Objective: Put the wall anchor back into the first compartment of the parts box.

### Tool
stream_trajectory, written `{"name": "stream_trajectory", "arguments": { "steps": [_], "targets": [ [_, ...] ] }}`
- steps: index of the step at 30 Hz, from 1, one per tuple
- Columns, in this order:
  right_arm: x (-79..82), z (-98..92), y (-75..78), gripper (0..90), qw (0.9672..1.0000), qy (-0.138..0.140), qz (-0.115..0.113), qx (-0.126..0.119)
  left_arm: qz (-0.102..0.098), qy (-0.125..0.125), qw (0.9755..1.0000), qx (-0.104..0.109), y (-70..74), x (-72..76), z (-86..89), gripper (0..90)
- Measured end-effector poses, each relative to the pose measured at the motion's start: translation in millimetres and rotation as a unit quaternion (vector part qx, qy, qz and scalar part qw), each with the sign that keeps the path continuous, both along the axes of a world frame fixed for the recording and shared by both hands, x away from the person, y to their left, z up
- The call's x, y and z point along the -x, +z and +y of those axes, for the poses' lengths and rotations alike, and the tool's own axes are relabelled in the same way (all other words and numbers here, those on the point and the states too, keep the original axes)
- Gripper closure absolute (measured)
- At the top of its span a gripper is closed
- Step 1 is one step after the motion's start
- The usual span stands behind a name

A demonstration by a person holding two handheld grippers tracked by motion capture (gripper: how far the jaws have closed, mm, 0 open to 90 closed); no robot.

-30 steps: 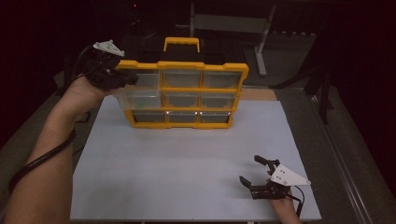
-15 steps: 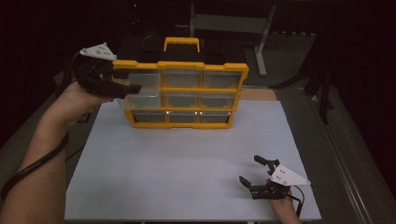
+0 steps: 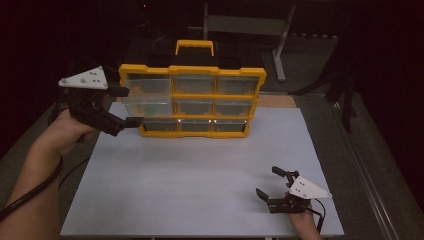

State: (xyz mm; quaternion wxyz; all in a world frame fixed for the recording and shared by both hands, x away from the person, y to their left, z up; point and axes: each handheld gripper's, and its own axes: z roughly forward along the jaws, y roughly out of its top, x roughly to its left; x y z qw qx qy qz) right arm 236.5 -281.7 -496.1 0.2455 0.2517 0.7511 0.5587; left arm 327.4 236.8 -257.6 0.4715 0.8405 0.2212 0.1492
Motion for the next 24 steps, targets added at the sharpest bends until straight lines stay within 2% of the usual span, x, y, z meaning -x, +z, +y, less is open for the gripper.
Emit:
{"name": "stream_trajectory", "arguments": {
  "steps": [2, 5, 6, 8, 9, 14, 17, 18, 20, 21, 22, 24],
  "targets": [
    [-0.3, -0.4, -0.1, 9.4, 1.0, 0.001, 0.0, 0.0, -0.004, -0.008, 0.9999, 0.006, -5.4, 5.6, 2.5, 0.0],
    [-0.1, -0.1, -0.3, 9.4, 1.0, 0.0, 0.002, -0.001, -0.007, -0.024, 0.9997, 0.004, -16.1, 12.7, 4.8, 0.0],
    [0.0, -0.2, -0.1, 9.4, 1.0, 0.0, 0.0, 0.0, -0.013, -0.023, 0.9997, 0.001, -20.1, 14.7, 5.1, 0.0],
    [0.1, -0.1, -0.1, 9.4, 1.0, 0.0, 0.001, 0.0, -0.009, -0.031, 0.9995, 0.001, -28.1, 18.2, 5.8, 0.0],
    [0.1, -0.1, -0.1, 9.4, 1.0, 0.0, 0.001, 0.001, -0.013, -0.032, 0.9994, -0.002, -32.3, 20.2, 6.0, 0.0],
    [0.5, -0.3, 0.2, 9.4, 1.0, -0.001, 0.001, -0.001, -0.007, -0.051, 0.9987, 0.007, -54.1, 28.9, 7.5, 0.0],
    [0.4, -0.3, 0.3, 9.4, 1.0, -0.001, 0.0, 0.0, -0.004, -0.053, 0.9986, 0.003, -67.7, 32.9, 5.6, 0.0],
    [0.4, -0.3, 0.3, 9.4, 1.0, -0.001, 0.0, 0.0, -0.004, -0.053, 0.9986, 0.003, -67.7, 32.9, 5.6, 0.0],
    [0.6, -0.4, 0.5, 9.4, 1.0, 0.0, -0.001, 0.0, -0.001, -0.055, 0.9985, 0.003, -81.9, 36.6, 3.5, 0.0],
    [0.6, -0.4, 0.5, 9.4, 1.0, 0.0, -0.001, 0.0, -0.001, -0.055, 0.9985, 0.003, -81.9, 36.6, 3.5, 0.0],
    [0.7, -0.6, 0.7, 9.4, 1.0, 0.0, -0.002, 0.0, -0.009, -0.046, 0.9988, 0.01, -91.5, 39.0, 1.7, 0.0],
    [0.6, -0.9, 0.5, 9.4, 1.0, 0.0, -0.002, 0.0, -0.008, -0.045, 0.9989, 0.002, -102.1, 41.6, -1.4, 0.0]
  ]
}}
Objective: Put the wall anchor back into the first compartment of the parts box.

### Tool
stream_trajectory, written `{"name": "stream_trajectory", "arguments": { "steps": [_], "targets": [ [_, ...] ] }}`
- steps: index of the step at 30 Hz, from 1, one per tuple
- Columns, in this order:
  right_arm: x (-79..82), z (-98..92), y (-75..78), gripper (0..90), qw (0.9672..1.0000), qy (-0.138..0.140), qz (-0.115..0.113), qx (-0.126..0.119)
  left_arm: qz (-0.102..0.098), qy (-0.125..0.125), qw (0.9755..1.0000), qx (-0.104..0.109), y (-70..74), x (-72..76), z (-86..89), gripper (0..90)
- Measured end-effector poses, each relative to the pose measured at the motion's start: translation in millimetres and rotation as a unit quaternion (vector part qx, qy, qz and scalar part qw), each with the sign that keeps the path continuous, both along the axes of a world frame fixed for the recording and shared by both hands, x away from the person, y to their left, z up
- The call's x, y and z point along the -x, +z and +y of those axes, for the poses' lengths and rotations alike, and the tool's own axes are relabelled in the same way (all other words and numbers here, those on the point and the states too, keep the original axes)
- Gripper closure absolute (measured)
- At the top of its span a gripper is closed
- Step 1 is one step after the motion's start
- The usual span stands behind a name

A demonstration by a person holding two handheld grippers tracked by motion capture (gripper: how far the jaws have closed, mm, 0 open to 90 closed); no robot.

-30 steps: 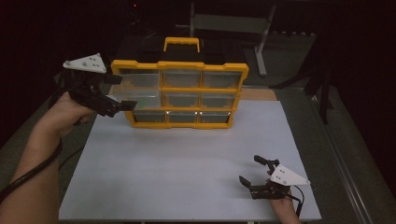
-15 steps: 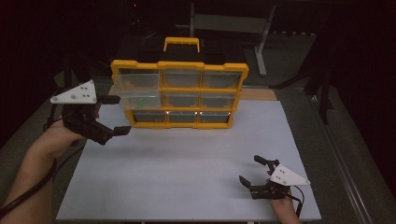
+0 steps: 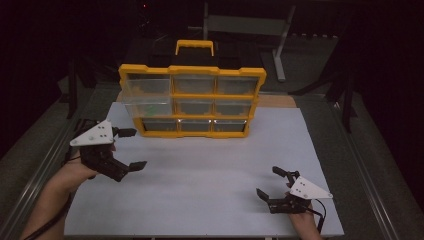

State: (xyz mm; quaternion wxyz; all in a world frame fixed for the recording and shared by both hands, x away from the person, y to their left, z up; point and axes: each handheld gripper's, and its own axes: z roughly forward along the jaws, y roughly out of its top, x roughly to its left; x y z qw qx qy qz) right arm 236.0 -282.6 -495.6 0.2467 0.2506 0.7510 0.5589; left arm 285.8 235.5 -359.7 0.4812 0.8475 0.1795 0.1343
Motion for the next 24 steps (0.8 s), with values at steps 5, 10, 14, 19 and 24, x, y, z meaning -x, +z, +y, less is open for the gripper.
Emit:
{"name": "stream_trajectory", "arguments": {
  "steps": [5, 10, 14, 19, 24],
  "targets": [
    [0.3, -0.1, 0.3, 9.4, 1.0, 0.0, 0.0, 0.001, 0.008, -0.001, 1.0, 0.002, -21.8, 4.6, -2.6, 0.0],
    [0.2, 0.0, 0.1, 9.4, 1.0, 0.0, 0.0, 0.001, 0.027, -0.003, 0.9995, 0.012, -49.1, 10.9, -1.9, 0.0],
    [0.2, 0.2, 0.2, 9.4, 1.0, 0.001, 0.0, 0.001, 0.035, 0.008, 0.9991, 0.023, -72.3, 18.2, 0.7, 0.0],
    [0.4, 0.4, -0.1, 9.4, 1.0, 0.001, 0.002, 0.002, 0.035, 0.02, 0.9989, 0.023, -88.8, 23.0, 3.7, 0.0],
    [0.1, 0.6, -0.4, 9.4, 1.0, 0.002, 0.002, 0.003, 0.038, 0.041, 0.9982, 0.023, -111.2, 28.9, 4.9, 0.0]
  ]
}}
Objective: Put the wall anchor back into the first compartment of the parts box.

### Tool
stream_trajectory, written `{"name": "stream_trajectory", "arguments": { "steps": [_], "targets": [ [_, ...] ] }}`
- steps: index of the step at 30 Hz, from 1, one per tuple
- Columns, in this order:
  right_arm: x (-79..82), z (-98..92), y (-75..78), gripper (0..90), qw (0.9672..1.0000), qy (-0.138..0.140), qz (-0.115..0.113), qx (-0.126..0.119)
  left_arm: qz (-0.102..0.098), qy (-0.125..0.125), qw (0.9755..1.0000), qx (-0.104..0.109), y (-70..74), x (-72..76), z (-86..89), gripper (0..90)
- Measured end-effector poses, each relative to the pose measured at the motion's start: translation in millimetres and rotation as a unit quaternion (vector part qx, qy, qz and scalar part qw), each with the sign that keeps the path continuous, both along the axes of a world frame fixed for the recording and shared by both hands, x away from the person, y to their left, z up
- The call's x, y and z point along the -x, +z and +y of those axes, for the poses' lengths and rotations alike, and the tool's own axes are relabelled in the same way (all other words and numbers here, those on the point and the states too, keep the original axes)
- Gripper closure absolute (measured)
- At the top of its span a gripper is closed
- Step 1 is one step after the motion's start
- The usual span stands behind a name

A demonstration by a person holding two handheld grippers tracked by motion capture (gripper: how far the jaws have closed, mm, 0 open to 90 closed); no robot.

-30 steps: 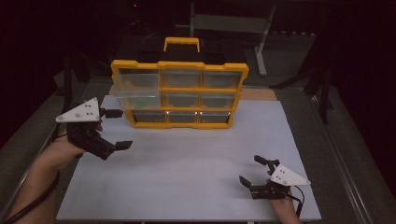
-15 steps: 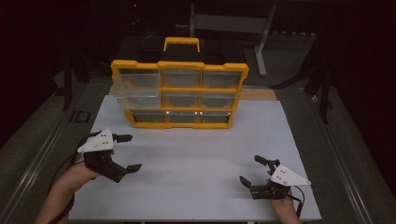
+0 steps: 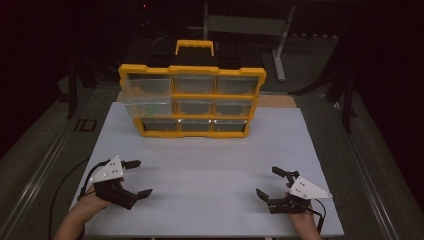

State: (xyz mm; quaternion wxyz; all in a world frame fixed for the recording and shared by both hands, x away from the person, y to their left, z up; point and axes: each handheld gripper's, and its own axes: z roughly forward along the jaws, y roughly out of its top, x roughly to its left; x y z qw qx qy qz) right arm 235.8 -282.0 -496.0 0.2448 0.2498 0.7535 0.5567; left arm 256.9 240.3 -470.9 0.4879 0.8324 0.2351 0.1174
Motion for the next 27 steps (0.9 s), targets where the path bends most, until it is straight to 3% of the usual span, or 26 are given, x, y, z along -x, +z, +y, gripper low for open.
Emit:
{"name": "stream_trajectory", "arguments": {
  "steps": [5, 10, 13, 16, 18, 21, 27],
  "targets": [
    [0.1, 0.0, -0.2, 9.4, 1.0, 0.0, 0.0, 0.001, 0.013, 0.013, 0.9998, 0.011, -19.3, 3.6, 1.5, 0.0],
    [-0.1, 0.0, -0.4, 9.4, 1.0, 0.0, 0.002, 0.001, 0.006, 0.039, 0.9991, 0.014, -31.2, 7.8, 2.5, 0.0],
    [0.0, 0.1, -0.3, 9.4, 1.0, 0.0, 0.001, 0.001, -0.004, 0.068, 0.9975, 0.02, -36.5, 11.5, 4.8, 0.0],
    [0.0, 0.0, -0.6, 9.4, 1.0, -0.001, 0.002, 0.001, -0.002, 0.076, 0.997, 0.015, -40.7, 13.6, 4.6, 0.0],
    [-0.2, 0.1, -0.9, 9.4, 1.0, -0.001, 0.004, 0.0, -0.006, 0.079, 0.9968, -0.004, -44.2, 15.0, 2.9, 0.0],
    [-0.3, 0.2, -0.9, 9.4, 1.0, 0.0, 0.003, 0.002, -0.008, 0.083, 0.9965, -0.003, -45.9, 16.1, 1.6, 0.0],
    [0.0, -0.7, -0.7, 9.4, 1.0, 0.0, 0.003, 0.0, -0.036, 0.131, 0.9907, -0.011, -44.6, 23.6, 2.9, 0.0]
  ]
}}
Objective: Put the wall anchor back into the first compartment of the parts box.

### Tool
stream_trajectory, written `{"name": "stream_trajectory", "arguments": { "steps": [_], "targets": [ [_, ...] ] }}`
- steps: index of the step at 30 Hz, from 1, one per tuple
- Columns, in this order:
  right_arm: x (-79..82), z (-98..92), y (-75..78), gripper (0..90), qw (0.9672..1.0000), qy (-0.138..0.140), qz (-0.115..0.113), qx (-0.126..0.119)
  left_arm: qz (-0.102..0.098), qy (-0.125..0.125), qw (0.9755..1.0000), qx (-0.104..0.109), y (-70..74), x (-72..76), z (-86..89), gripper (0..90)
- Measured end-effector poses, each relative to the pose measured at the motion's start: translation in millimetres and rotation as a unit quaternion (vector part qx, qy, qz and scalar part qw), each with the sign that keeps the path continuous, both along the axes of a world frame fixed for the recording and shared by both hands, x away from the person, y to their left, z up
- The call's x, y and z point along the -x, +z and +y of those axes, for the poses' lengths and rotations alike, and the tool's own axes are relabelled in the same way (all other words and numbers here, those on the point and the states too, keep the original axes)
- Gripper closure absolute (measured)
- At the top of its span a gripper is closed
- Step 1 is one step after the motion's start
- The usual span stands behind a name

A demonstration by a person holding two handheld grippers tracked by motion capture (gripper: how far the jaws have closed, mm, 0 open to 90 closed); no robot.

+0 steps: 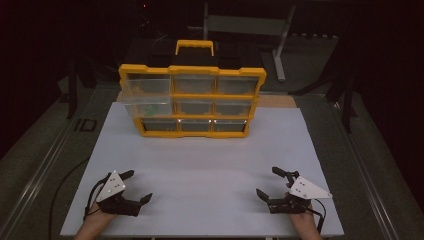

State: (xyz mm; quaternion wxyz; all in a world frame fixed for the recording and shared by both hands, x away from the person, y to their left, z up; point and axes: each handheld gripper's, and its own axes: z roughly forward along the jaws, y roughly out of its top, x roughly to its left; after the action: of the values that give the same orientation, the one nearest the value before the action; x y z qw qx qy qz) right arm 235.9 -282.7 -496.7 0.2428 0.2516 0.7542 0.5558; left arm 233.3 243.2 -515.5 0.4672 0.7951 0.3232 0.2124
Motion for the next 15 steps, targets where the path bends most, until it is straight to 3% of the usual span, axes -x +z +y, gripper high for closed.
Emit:
{"name": "stream_trajectory", "arguments": {
  "steps": [4, 7, 15],
  "targets": [
    [0.0, 0.4, -0.1, 9.4, 1.0, 0.001, 0.0, 0.0, -0.003, 0.033, 0.9993, 0.015, -0.3, 1.2, 3.4, 0.0],
    [-0.1, 0.8, -0.3, 9.4, 1.0, 0.002, -0.001, 0.002, -0.006, 0.052, 0.9986, 0.006, -2.2, 0.5, 4.5, 0.0],
    [-0.1, 1.3, -0.9, 9.4, 1.0, 0.003, 0.001, 0.005, -0.005, 0.055, 0.9985, -0.002, -3.0, 1.5, 3.4, 0.0]
  ]
}}
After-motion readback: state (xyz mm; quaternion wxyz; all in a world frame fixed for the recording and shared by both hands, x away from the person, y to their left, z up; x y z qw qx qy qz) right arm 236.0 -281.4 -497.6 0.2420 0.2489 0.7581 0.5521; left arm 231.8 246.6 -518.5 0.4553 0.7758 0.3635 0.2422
